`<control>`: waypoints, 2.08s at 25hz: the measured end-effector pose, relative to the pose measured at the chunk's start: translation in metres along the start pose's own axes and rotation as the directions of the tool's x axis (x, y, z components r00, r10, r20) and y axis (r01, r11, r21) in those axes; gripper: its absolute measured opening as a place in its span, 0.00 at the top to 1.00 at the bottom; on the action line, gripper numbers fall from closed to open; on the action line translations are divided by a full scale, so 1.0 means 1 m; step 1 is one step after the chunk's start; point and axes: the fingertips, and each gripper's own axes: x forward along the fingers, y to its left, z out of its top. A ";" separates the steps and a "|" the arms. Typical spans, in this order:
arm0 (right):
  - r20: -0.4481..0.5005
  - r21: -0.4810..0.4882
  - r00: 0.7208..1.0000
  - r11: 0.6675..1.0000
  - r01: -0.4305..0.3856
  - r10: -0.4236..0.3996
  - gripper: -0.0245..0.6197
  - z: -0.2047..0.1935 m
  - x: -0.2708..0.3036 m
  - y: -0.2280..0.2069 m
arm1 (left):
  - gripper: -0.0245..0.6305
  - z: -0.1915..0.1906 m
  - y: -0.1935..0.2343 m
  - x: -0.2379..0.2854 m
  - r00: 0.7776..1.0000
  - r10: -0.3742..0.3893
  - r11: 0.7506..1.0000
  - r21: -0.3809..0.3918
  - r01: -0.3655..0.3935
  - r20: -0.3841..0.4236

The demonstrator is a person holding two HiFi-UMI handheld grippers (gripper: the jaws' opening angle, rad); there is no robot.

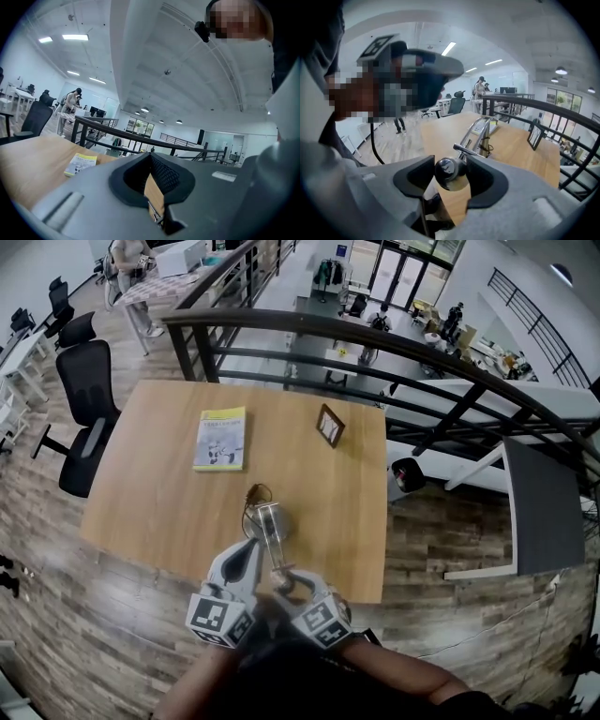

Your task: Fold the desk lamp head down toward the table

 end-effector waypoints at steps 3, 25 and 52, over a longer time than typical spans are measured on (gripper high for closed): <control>-0.046 -0.010 0.999 1.000 0.007 -0.008 0.64 -0.021 0.024 -0.005 | 0.96 0.001 0.005 -0.002 1.000 0.006 1.000 -0.002 -0.006 -0.002; -0.118 -0.106 0.986 0.989 0.105 -0.117 0.70 -0.067 0.107 -0.042 | 0.96 0.004 0.028 -0.013 0.998 0.055 0.998 -0.009 -0.056 -0.028; 0.358 0.108 0.927 0.991 0.082 -0.115 0.96 0.101 -0.036 -0.052 | 0.96 0.015 -0.008 -0.039 1.000 0.019 0.999 0.038 -0.020 0.021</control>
